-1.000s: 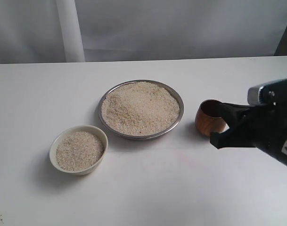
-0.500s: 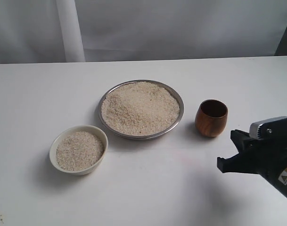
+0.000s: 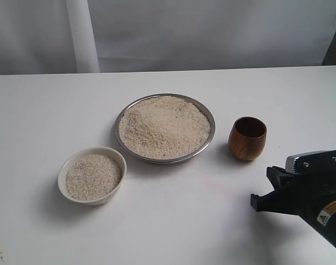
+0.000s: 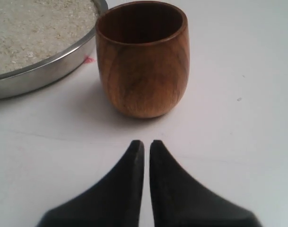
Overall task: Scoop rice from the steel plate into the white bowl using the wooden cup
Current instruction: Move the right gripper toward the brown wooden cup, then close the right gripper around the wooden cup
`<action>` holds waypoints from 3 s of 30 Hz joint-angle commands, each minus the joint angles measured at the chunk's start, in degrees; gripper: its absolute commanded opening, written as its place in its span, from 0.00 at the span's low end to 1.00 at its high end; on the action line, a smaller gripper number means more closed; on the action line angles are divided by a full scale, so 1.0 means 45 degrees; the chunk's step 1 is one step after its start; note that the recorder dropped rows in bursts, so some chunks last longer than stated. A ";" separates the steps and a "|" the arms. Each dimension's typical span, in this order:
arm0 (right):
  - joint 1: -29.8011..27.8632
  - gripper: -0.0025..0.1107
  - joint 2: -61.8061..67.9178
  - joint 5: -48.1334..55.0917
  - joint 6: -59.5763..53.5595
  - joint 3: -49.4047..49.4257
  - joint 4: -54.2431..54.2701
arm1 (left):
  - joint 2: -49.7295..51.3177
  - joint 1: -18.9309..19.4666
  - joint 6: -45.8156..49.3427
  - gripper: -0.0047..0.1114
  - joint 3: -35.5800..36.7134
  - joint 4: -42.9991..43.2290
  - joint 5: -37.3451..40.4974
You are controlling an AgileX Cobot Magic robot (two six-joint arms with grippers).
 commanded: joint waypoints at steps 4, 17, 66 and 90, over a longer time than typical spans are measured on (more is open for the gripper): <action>0.0013 0.45 -0.0007 -0.0226 0.0038 0.0064 0.0035 | -0.0029 0.0000 -0.0017 0.04 -0.0045 0.0035 -0.0087; 0.0013 0.81 -0.0007 -0.0811 0.0038 0.0064 0.0035 | -0.0029 0.0000 -0.0017 0.04 -0.0045 0.0035 -0.0087; 0.0013 0.81 0.4037 -0.0619 0.0009 -0.5418 -0.0056 | -0.0029 0.0000 -0.0017 0.04 -0.0045 0.0035 -0.0087; 0.0013 0.76 0.4770 -0.1236 -0.0097 -0.5921 0.0142 | -0.0029 0.0000 -0.0017 0.04 -0.0045 0.0035 -0.0087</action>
